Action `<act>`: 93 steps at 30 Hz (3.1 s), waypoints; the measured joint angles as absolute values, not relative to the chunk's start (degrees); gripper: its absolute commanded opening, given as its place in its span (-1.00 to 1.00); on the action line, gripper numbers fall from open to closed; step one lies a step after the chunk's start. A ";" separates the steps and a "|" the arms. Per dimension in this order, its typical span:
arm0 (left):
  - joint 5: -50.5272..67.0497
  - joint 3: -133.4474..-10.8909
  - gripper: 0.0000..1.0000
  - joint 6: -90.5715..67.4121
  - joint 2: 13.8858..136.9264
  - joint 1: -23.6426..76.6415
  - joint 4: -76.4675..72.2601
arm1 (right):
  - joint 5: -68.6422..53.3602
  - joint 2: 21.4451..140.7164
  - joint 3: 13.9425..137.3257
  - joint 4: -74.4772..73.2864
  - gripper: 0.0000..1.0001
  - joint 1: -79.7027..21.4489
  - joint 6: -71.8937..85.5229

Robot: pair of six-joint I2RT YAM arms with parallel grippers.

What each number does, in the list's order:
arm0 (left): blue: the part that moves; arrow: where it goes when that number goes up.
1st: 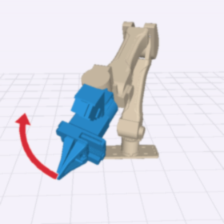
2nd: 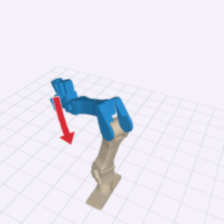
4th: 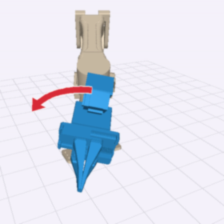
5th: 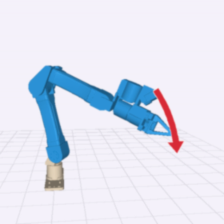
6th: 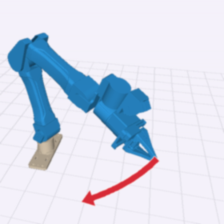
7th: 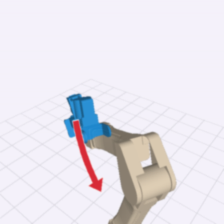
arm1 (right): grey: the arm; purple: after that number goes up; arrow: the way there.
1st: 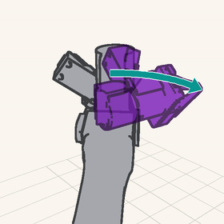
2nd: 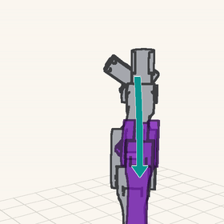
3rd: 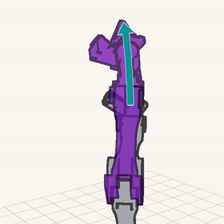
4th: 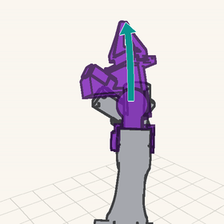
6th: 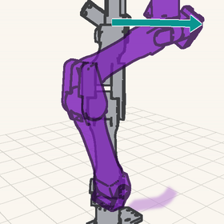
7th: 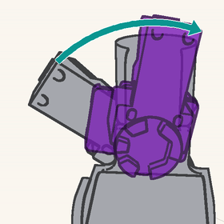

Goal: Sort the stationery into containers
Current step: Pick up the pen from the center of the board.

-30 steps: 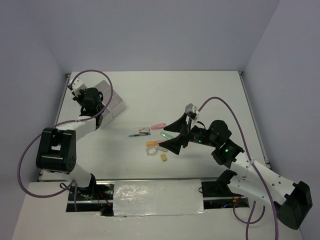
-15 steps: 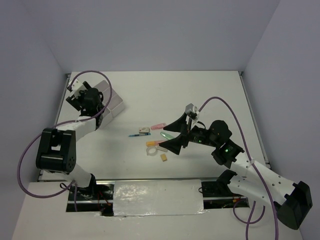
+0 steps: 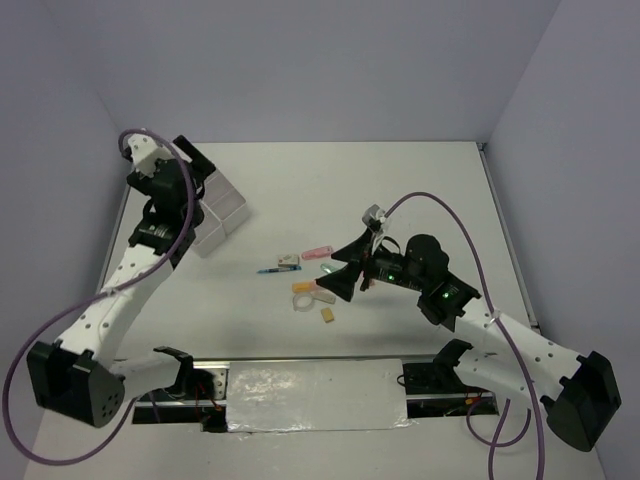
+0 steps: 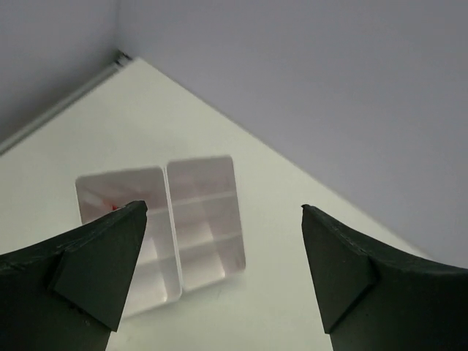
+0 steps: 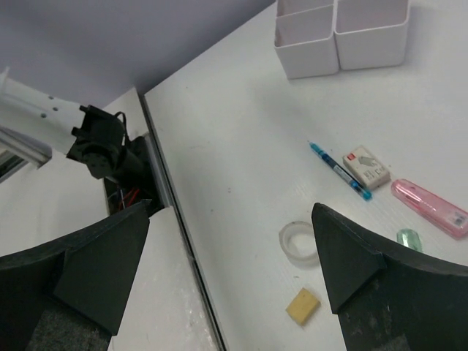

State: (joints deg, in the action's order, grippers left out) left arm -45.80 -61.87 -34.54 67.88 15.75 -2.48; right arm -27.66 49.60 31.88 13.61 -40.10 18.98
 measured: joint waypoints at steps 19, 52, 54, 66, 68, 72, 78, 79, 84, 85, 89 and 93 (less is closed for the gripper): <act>-25.02 -36.80 0.88 -65.25 44.38 23.51 29.04 | -5.82 50.63 42.35 -8.64 1.00 -38.33 15.86; -25.39 -65.80 0.21 -110.34 92.79 37.43 47.97 | -1.96 50.78 43.99 -15.90 0.99 -30.70 18.24; -25.41 -65.60 0.20 -111.31 93.19 37.41 47.97 | -2.68 50.78 43.72 -15.88 0.99 -30.70 18.13; -24.95 -66.35 0.16 -111.59 99.77 37.28 47.53 | -5.69 50.81 43.48 -15.49 0.99 -30.70 17.98; -24.93 -66.65 0.15 -111.72 100.40 37.17 47.44 | -6.22 50.81 43.48 -15.38 0.99 -30.68 17.91; -24.93 -66.87 0.11 -111.72 101.08 36.86 47.09 | -7.07 50.78 43.13 -14.79 0.99 -30.70 17.65; -24.08 -67.53 -0.08 -111.59 103.09 36.49 46.13 | -7.75 50.78 42.61 -14.31 0.99 -30.68 17.43; -23.83 -67.51 -0.16 -111.59 103.24 36.47 45.91 | -7.81 50.78 42.61 -14.11 0.99 -30.68 17.39; -23.07 -67.07 -0.20 -111.48 103.44 36.47 44.53 | -7.79 50.35 42.39 -13.85 0.99 -30.68 17.23; -22.98 -66.94 -0.19 -111.48 103.44 36.47 44.45 | -7.79 50.11 42.26 -13.76 0.99 -30.68 17.21; -22.70 -65.98 -0.20 -111.50 103.44 36.42 43.86 | -7.79 49.54 41.80 -13.58 0.99 -30.68 17.08; -22.61 -65.76 -0.19 -111.44 103.42 36.38 43.35 | -7.79 49.19 41.56 -13.45 0.99 -30.68 17.06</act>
State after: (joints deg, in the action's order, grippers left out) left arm -22.61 -65.76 -111.44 103.42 36.38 43.35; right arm -7.79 49.19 41.56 -13.45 -30.68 17.06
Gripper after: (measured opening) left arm 0.402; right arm 0.996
